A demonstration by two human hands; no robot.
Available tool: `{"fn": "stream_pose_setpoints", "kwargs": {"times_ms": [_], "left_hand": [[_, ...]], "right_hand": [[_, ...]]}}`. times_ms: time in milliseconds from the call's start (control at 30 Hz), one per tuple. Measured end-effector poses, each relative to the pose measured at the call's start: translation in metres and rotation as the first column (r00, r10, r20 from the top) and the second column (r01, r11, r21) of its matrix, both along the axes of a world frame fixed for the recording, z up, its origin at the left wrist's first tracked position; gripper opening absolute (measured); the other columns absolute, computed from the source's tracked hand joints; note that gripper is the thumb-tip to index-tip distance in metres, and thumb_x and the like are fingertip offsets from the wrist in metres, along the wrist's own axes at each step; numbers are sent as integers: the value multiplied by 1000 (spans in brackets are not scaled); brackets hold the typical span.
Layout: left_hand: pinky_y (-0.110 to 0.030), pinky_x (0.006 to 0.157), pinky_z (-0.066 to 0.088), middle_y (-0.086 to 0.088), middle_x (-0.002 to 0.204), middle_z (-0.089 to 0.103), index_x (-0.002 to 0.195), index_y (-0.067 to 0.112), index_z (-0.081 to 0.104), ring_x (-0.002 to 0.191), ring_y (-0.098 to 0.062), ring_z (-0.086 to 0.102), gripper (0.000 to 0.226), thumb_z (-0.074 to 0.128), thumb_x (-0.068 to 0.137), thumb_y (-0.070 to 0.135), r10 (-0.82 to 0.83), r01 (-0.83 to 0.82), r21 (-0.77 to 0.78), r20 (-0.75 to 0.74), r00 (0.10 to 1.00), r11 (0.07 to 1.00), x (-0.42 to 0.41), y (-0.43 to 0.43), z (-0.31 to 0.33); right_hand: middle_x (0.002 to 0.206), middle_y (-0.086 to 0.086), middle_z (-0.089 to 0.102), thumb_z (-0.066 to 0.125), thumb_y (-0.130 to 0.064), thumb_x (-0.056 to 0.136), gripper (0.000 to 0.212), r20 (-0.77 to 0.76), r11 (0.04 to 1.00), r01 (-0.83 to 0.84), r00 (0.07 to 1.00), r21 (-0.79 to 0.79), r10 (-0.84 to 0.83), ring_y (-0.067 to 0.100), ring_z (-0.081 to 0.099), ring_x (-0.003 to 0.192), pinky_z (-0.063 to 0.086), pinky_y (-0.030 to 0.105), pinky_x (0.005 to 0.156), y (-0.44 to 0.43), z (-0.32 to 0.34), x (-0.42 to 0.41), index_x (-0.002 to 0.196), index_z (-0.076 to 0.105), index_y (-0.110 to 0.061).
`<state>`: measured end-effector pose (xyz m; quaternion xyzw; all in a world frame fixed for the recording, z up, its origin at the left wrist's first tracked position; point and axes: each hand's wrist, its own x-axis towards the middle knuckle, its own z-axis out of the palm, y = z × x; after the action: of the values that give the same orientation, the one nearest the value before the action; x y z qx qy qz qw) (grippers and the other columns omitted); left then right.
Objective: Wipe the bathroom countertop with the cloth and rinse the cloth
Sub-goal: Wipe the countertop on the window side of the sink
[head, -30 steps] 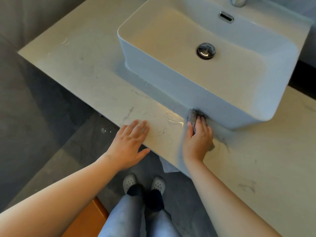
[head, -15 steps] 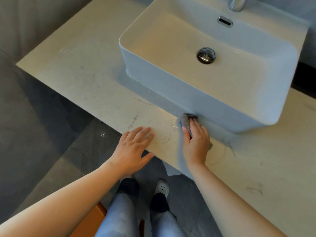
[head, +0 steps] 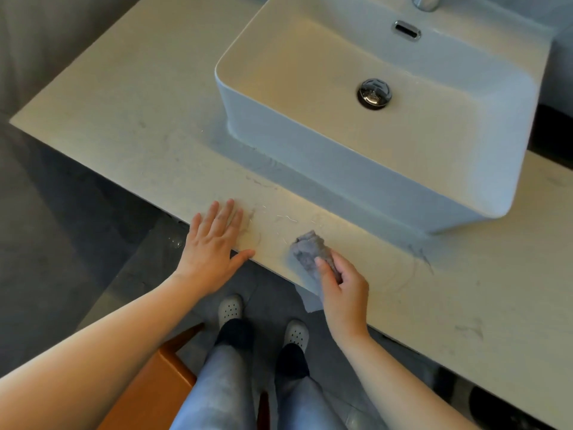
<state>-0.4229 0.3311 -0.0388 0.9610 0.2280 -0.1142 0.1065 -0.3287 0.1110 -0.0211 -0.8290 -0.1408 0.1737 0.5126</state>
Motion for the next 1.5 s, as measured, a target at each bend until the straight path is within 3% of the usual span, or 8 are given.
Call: {"fn": "stream_pose_setpoints", "kwargs": {"times_ms": [167,333,500,633,1033,1233,1367,1500], "left_hand": [[-47,118,-3,0,157,-15,152,22,-1,145,-24,-16,81,27,89,65,-2,2,-2,-3,1000,1000,-1,0,-3],[-47,118,-3,0,157,-17,151,22,-5,144,-24,-18,82,19,87,68,-22,23,4,-24,999,1000,-1,3,-3],[-50,118,0,-2,159,-11,152,22,0,145,-26,-13,86,7,82,72,-60,60,33,-23,998,998,-3,7,-7],[-51,117,3,-3,160,-4,152,21,7,146,-27,-8,85,12,84,72,-64,64,33,-7,998,997,-3,9,-8],[-43,113,14,8,157,19,146,36,29,144,-20,14,67,24,85,61,-68,73,-130,38,997,989,0,38,13],[-38,114,12,12,158,14,146,36,29,144,-16,11,53,37,96,50,-104,109,-152,43,994,982,-4,45,13],[-38,115,9,11,159,11,147,36,27,145,-16,8,59,31,92,55,-105,111,-155,48,993,982,-6,44,12],[-42,115,9,10,159,9,148,35,25,146,-17,7,68,22,86,62,-119,126,-164,49,992,978,-9,44,11]], "right_hand": [[87,-10,62,55,-30,91,27,215,987,163,964,-13,-156,9,53,80,44,28,74,4,9,63,109,68,-14],[122,2,66,59,-18,92,33,345,969,99,938,-227,-15,25,56,115,44,35,98,19,-20,95,124,63,-12],[130,-1,62,57,-23,93,36,382,950,180,921,-254,-72,21,52,118,43,34,97,38,-34,79,128,61,-15],[129,2,62,56,-22,93,36,350,962,127,936,-240,-37,22,51,116,45,39,99,48,-31,74,128,60,-13],[115,-13,64,67,-13,86,33,208,962,-204,948,-184,240,6,53,110,41,18,95,21,-17,-29,119,67,-18],[77,-13,66,61,-21,91,11,-96,998,-49,994,45,53,2,59,72,45,19,64,29,14,-20,88,72,-21],[84,-5,69,59,-28,89,17,152,996,92,984,-2,-91,13,59,80,46,26,69,44,16,31,99,71,-23],[86,-8,63,54,-30,87,26,257,972,46,966,-229,14,17,53,85,44,31,73,60,-12,83,103,69,-16]]}}
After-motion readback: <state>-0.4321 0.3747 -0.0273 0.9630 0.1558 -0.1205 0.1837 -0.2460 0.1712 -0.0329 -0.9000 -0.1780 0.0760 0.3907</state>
